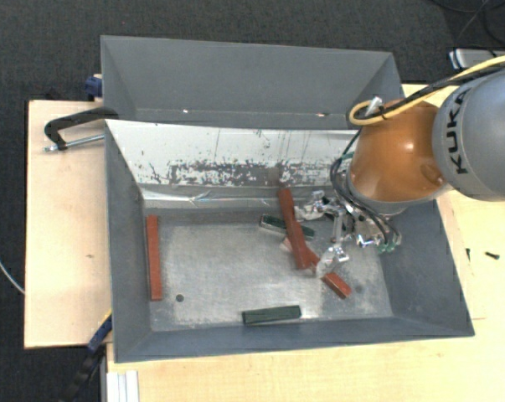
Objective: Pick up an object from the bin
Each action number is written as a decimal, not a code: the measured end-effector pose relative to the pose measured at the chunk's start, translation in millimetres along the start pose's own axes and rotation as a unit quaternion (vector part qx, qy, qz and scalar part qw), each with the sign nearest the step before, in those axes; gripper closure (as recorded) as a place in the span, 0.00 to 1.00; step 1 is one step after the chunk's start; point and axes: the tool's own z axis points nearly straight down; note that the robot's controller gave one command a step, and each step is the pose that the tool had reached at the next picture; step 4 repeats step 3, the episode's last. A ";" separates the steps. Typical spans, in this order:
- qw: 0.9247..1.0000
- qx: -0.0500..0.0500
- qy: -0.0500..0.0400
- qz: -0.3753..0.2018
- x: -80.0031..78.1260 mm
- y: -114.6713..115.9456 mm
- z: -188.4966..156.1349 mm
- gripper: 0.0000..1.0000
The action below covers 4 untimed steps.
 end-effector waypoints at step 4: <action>0.998 -0.001 0.011 -0.056 34.7 -0.9 -132.0 1.00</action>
Offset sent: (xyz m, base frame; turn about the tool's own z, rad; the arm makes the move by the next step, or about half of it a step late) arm 0.0000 0.0000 0.0000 0.0000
